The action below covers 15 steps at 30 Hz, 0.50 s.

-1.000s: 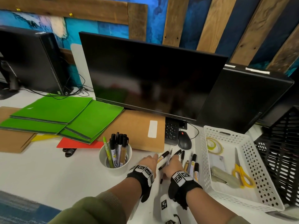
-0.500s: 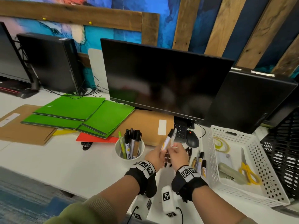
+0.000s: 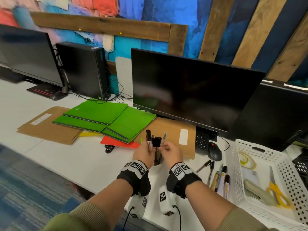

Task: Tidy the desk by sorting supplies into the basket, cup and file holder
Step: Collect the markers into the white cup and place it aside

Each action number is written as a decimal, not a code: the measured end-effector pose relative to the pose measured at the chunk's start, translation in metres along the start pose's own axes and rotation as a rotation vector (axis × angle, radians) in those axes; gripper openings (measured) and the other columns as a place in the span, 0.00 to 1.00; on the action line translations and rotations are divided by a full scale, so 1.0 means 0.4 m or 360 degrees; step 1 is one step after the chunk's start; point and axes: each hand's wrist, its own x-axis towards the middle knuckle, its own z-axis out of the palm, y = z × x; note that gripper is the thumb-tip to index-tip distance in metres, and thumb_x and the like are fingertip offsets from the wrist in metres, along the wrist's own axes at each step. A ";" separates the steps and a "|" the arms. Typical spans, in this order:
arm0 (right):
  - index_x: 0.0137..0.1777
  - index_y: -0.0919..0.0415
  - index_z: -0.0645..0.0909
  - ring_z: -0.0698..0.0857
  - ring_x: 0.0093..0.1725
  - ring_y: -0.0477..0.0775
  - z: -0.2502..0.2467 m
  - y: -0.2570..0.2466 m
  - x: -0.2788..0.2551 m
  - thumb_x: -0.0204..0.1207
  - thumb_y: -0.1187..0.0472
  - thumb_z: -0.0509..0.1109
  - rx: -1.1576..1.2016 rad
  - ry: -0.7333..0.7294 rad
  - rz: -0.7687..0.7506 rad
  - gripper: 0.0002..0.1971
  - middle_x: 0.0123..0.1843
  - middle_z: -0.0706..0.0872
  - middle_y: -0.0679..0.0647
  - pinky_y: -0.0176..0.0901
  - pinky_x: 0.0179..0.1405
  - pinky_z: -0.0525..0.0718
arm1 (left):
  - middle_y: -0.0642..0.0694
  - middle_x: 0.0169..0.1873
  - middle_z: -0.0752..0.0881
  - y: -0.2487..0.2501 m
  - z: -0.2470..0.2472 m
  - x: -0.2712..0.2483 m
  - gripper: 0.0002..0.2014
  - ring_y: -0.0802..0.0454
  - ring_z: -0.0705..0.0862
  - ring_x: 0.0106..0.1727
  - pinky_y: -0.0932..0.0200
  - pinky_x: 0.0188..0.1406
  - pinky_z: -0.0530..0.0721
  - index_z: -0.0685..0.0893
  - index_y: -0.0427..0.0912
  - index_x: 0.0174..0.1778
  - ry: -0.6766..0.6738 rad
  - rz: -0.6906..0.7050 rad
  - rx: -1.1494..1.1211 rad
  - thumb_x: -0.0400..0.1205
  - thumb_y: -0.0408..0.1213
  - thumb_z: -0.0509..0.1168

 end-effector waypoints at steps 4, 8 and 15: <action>0.40 0.55 0.76 0.76 0.40 0.50 0.026 0.028 -0.001 0.76 0.59 0.69 -0.0357 -0.0109 -0.0007 0.06 0.38 0.78 0.50 0.26 0.30 0.68 | 0.38 0.64 0.81 -0.028 -0.011 -0.007 0.39 0.37 0.84 0.57 0.50 0.53 0.83 0.50 0.52 0.81 -0.0034 0.0026 0.0112 0.79 0.30 0.63; 0.35 0.52 0.71 0.75 0.40 0.49 0.029 0.040 0.002 0.78 0.57 0.67 -0.0488 -0.0046 -0.0034 0.11 0.36 0.72 0.46 0.35 0.35 0.70 | 0.40 0.72 0.68 -0.028 -0.020 -0.009 0.53 0.40 0.81 0.61 0.52 0.54 0.81 0.33 0.57 0.80 -0.0033 0.0141 0.0164 0.76 0.26 0.67; 0.61 0.58 0.75 0.80 0.58 0.52 0.015 0.027 0.011 0.78 0.60 0.67 -0.0384 -0.0064 -0.0080 0.13 0.59 0.78 0.52 0.40 0.56 0.77 | 0.39 0.73 0.64 -0.027 -0.020 0.017 0.50 0.39 0.81 0.60 0.60 0.44 0.78 0.44 0.59 0.82 -0.0211 0.0135 0.0354 0.73 0.26 0.68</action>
